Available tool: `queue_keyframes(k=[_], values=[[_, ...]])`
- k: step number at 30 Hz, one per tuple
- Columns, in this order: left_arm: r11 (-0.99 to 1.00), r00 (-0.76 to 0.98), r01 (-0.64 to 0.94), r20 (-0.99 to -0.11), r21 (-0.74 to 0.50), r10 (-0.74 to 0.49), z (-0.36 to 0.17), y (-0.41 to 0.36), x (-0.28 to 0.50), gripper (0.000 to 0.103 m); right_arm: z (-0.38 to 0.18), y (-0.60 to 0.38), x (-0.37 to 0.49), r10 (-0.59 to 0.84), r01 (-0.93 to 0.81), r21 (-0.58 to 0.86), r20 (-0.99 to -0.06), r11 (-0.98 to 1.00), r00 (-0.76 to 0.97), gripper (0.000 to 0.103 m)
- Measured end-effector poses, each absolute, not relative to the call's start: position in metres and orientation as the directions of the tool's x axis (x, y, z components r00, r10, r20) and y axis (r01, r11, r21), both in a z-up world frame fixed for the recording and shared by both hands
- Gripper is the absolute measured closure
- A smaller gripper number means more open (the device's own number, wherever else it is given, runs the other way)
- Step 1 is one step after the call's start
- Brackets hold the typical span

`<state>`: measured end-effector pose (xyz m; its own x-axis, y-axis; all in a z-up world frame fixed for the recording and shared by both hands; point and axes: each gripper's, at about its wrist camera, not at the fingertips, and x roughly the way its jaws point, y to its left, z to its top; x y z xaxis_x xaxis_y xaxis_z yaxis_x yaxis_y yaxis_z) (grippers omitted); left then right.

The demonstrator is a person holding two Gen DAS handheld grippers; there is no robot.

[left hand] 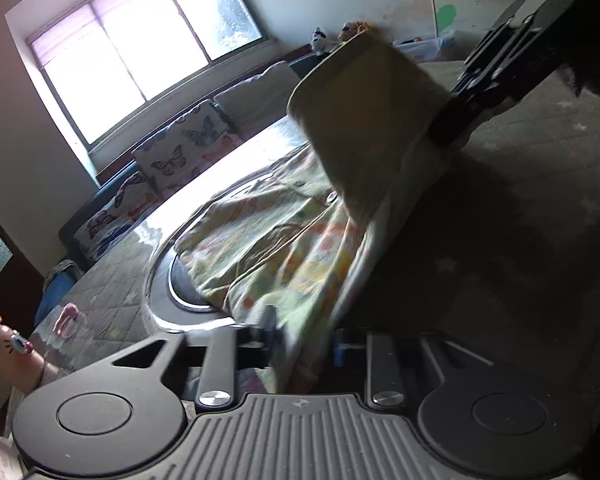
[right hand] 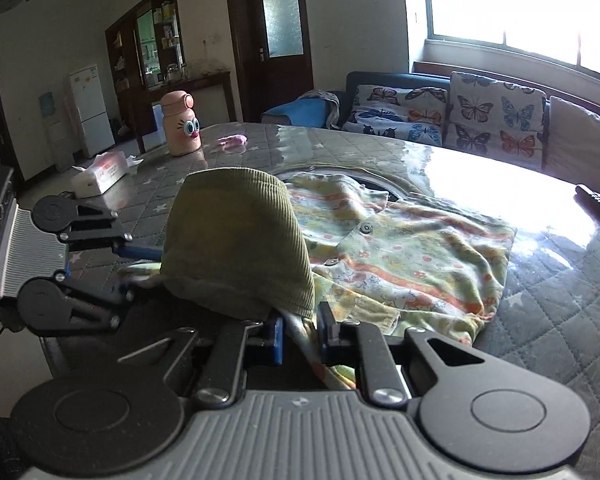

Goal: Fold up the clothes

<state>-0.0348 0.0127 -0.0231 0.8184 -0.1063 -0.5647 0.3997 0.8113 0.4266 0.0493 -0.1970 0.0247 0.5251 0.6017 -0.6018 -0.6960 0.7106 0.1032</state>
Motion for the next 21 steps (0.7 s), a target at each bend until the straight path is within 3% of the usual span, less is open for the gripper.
queue_keyframes(k=[5, 16, 21], values=[[0.842, 0.828, 0.380, -0.547, 0.383, -0.125, -0.008, 0.020, -0.046, 0.095, 0.030, -0.201, 0.037, 0.620, -0.706, 0.108, -0.585, 0.699, 0.524, 0.094], [0.860, 0.777, 0.449, -0.580, 0.242, -0.242, 0.051, 0.028, -0.117, 0.095, 0.082, -0.227, -0.031, 0.686, -0.790, 0.098, -0.567, 0.605, 0.456, 0.096], [0.887, 0.794, 0.409, -0.562, 0.215, -0.230, 0.059, 0.032, -0.093, 0.095, 0.091, -0.218, -0.013, 0.671, -0.778, 0.074, -0.562, 0.623, 0.484, 0.096]])
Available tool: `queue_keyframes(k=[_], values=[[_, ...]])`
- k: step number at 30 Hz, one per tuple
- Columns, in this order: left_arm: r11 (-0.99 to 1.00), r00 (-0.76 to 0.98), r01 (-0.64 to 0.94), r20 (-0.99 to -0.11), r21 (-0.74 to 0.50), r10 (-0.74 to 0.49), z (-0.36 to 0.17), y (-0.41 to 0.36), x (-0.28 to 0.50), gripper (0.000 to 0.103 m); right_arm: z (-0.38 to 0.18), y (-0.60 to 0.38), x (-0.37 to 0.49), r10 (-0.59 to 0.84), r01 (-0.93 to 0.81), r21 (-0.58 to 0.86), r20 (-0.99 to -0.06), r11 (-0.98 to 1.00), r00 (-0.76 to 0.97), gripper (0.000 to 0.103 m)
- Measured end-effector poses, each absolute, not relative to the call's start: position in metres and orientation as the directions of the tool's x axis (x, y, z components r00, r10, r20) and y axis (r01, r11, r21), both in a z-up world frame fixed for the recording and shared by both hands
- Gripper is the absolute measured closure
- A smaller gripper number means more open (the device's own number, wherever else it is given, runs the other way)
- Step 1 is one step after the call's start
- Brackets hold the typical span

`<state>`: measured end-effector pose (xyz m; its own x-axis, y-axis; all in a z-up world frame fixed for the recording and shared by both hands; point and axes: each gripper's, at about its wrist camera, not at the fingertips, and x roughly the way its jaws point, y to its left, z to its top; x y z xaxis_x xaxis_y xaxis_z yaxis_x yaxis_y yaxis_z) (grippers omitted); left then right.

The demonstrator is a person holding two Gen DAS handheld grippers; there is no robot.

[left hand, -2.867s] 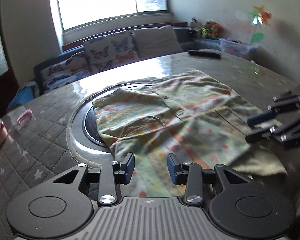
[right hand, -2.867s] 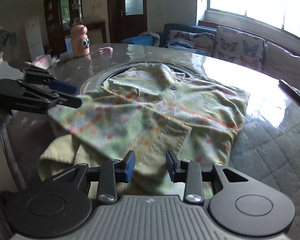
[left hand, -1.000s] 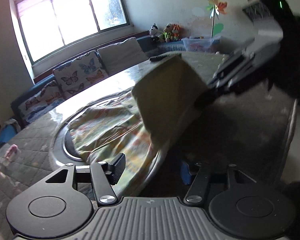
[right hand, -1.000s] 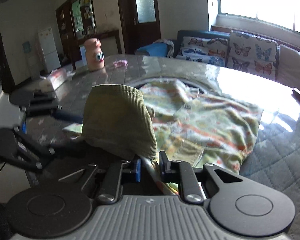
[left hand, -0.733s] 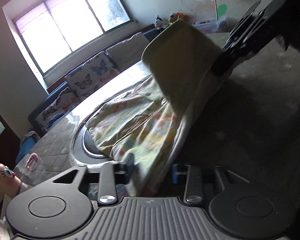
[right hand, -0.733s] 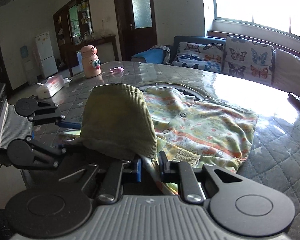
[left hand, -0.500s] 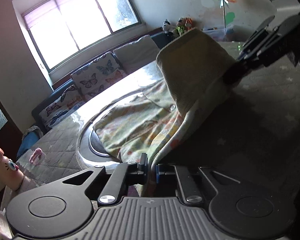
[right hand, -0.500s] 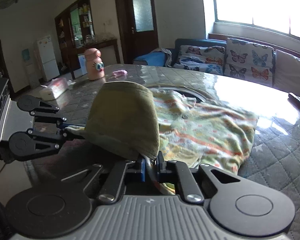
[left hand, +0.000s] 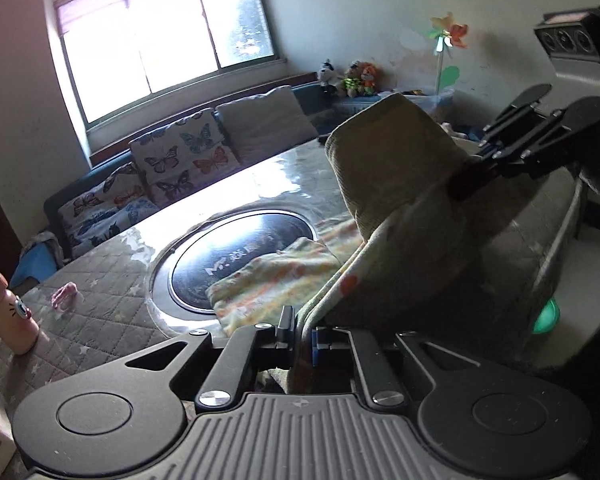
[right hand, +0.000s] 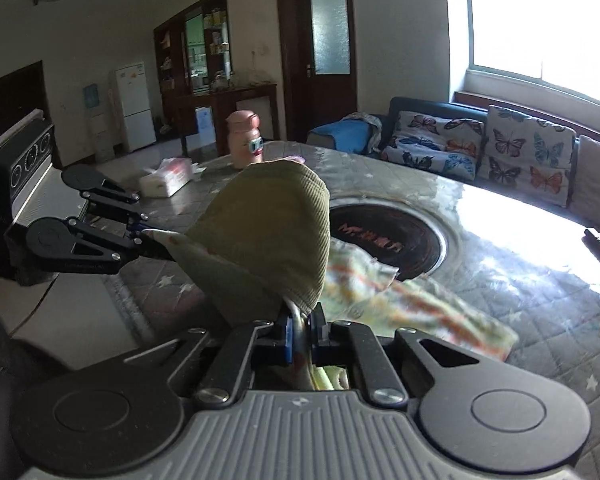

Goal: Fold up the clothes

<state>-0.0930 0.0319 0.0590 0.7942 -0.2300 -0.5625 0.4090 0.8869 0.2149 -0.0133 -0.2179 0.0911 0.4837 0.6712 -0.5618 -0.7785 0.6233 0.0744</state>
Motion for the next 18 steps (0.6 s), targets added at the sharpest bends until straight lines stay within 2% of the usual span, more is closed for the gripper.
queue_keyframes(k=[8, 14, 15, 17, 18], values=[[0.906, 0.782, 0.384, -0.584, 0.177, -0.218, 0.057, 0.038, -0.006, 0.095, 0.096, -0.201, 0.047, 0.627, -0.734, 0.059, -0.570, 0.676, 0.531, 0.096], [0.915, 0.746, 0.370, -0.639, 0.162, -0.188, 0.032, 0.035, 0.061, 0.094, 0.077, -0.187, 0.100, 0.565, -0.679, 0.063, -0.615, 0.731, 0.550, 0.096], [0.917, 0.736, 0.366, -0.652, 0.159, -0.181, 0.024, 0.036, 0.070, 0.091, 0.069, -0.185, 0.108, 0.550, -0.663, 0.070, -0.627, 0.746, 0.552, 0.096], [0.925, 0.713, 0.351, -0.681, 0.145, -0.164, 0.009, 0.037, 0.085, 0.091, 0.054, -0.181, 0.124, 0.520, -0.628, 0.082, -0.649, 0.774, 0.555, 0.093], [0.929, 0.710, 0.340, -0.687, 0.145, -0.153, 0.003, 0.037, 0.089, 0.089, 0.047, -0.180, 0.130, 0.506, -0.613, 0.085, -0.658, 0.785, 0.557, 0.087]])
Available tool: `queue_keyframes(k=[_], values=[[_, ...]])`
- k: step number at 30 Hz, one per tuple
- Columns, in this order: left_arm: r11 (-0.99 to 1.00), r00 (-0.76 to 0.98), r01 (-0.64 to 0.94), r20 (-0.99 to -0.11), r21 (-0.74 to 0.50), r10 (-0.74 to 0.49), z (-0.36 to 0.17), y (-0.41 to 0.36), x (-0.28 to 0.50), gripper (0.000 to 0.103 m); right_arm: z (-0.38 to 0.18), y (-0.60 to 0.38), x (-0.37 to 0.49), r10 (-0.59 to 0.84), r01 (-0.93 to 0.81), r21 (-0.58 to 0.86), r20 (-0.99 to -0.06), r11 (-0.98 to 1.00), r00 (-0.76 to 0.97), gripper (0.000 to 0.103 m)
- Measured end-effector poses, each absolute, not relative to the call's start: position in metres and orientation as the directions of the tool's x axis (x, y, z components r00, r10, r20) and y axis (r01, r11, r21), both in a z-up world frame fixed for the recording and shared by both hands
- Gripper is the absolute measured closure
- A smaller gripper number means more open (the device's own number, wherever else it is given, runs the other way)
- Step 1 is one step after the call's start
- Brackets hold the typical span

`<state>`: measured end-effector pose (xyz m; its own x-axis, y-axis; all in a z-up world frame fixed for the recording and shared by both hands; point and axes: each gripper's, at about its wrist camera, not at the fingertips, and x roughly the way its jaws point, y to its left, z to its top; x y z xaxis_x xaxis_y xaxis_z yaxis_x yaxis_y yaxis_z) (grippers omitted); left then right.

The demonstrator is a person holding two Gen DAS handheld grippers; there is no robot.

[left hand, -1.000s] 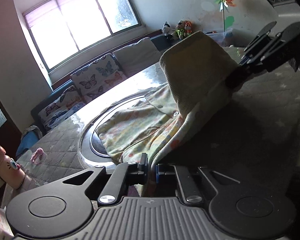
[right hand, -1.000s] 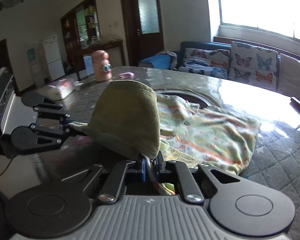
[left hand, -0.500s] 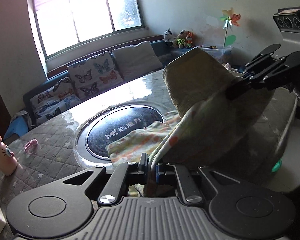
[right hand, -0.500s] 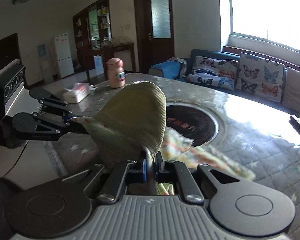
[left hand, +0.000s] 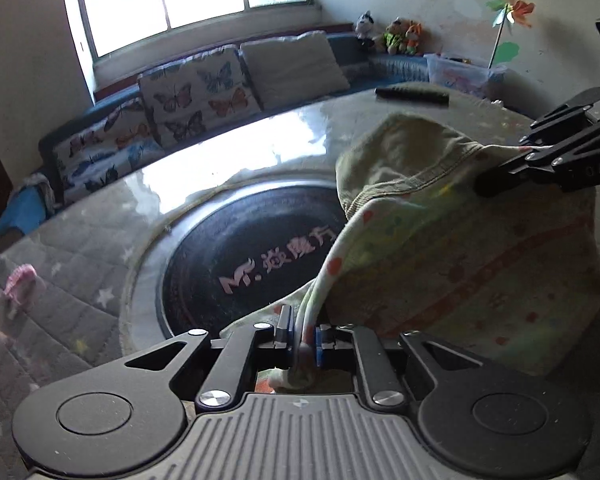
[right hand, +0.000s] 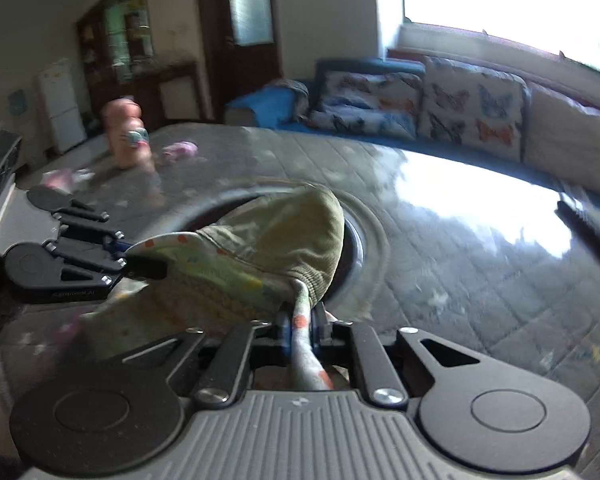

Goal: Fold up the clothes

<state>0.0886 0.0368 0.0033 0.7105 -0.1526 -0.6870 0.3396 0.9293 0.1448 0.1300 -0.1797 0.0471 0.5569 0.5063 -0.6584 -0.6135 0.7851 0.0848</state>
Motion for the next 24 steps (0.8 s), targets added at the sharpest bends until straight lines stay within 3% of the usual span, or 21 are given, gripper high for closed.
queue_keyframes(k=[2, 4, 5, 6, 7, 19, 24], values=[[0.937, 0.705, 0.319, -0.697, 0.144, -0.133, -0.006, 0.038, 0.095, 0.084, 0.036, -0.180, 0.133, 0.487, -0.600, 0.072, -0.665, 0.797, 0.566, 0.086], [0.941, 0.707, 0.304, -0.697, 0.149, -0.119, -0.011, 0.040, 0.096, 0.073, 0.032, -0.182, 0.130, 0.470, -0.580, 0.060, -0.657, 0.812, 0.590, 0.074], [0.943, 0.710, 0.296, -0.695, 0.152, -0.110, -0.013, 0.041, 0.096, 0.069, 0.031, -0.183, 0.128, 0.461, -0.567, 0.055, -0.649, 0.822, 0.605, 0.073], [0.945, 0.713, 0.287, -0.694, 0.156, -0.102, -0.014, 0.043, 0.095, 0.068, 0.030, -0.187, 0.125, 0.454, -0.553, 0.052, -0.638, 0.832, 0.622, 0.064], [0.947, 0.715, 0.278, -0.693, 0.159, -0.094, -0.016, 0.044, 0.095, 0.068, 0.029, -0.190, 0.123, 0.446, -0.539, 0.049, -0.628, 0.841, 0.638, 0.049], [0.970, 0.733, 0.207, -0.677, 0.130, -0.066, -0.014, 0.049, 0.067, 0.070, 0.023, -0.235, 0.073, 0.404, -0.404, 0.112, -0.492, 0.908, 0.771, 0.047], [0.970, 0.746, 0.187, -0.665, 0.154, -0.038, -0.011, 0.043, 0.056, 0.070, 0.011, -0.237, 0.076, 0.484, -0.454, 0.194, -0.517, 0.870, 0.706, 0.047]])
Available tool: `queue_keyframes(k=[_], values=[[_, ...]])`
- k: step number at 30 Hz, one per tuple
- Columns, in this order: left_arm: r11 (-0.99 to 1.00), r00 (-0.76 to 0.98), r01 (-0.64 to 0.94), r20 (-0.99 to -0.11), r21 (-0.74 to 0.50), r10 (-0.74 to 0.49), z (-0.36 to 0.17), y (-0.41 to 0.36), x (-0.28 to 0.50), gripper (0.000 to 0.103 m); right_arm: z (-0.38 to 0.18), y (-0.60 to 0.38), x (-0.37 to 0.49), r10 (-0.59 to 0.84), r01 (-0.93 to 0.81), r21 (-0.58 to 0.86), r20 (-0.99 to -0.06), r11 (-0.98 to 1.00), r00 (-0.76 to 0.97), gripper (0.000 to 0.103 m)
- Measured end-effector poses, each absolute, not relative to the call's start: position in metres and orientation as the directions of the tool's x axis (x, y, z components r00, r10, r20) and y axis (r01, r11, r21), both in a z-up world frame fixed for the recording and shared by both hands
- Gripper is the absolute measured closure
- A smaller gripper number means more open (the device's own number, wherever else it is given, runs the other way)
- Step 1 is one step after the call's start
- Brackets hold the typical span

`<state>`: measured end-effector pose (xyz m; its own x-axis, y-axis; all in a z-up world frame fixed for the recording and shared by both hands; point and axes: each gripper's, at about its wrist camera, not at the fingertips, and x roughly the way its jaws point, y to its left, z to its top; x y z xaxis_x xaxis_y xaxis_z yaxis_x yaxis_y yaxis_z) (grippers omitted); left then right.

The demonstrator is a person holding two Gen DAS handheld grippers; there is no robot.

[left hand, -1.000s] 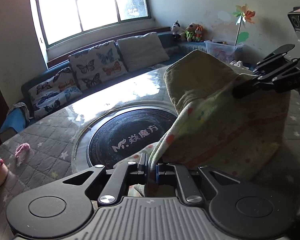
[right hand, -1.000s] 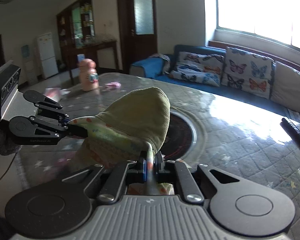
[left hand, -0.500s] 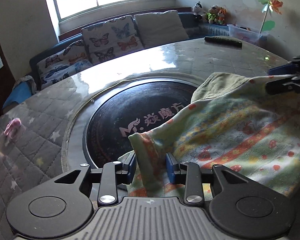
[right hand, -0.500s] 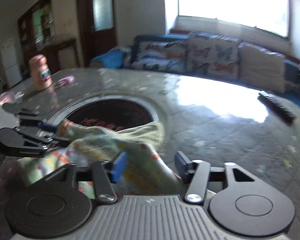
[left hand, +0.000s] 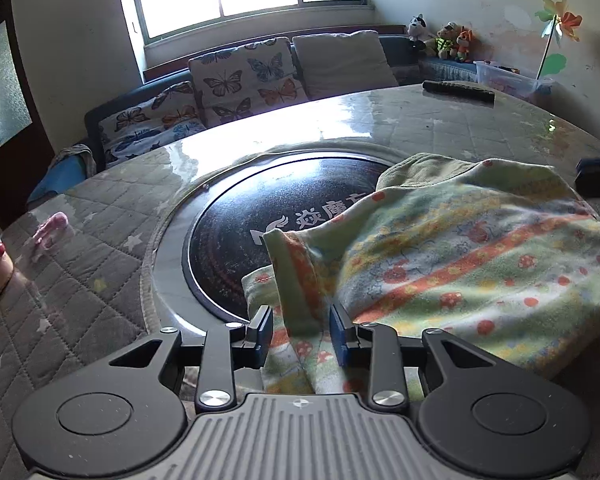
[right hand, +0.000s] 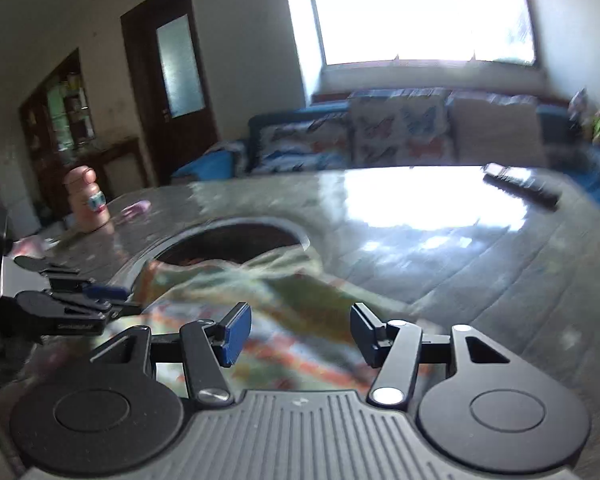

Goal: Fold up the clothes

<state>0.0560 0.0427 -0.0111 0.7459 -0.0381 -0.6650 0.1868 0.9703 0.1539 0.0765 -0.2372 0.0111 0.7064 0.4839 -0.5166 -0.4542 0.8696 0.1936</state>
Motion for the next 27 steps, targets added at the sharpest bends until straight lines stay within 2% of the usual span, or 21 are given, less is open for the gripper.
queue_keyframes(k=[6, 14, 27], values=[[0.976, 0.752, 0.161, -0.659, 0.147, -0.024, -0.010, 0.040, 0.046, 0.070, -0.020, -0.236, 0.084, 0.475, -0.459, 0.195, -0.601, 0.867, 0.642, 0.047], [0.973, 0.753, 0.150, -0.657, 0.176, 0.003, -0.010, 0.030, 0.028, 0.073, -0.020, -0.235, 0.064, 0.462, -0.550, 0.053, -0.611, 0.834, 0.642, 0.047], [0.964, 0.732, 0.158, -0.680, 0.215, 0.032, 0.001, 0.010, -0.008, 0.074, -0.013, -0.251, 0.043, 0.495, -0.638, 0.003, -0.634, 0.770, 0.594, 0.048]])
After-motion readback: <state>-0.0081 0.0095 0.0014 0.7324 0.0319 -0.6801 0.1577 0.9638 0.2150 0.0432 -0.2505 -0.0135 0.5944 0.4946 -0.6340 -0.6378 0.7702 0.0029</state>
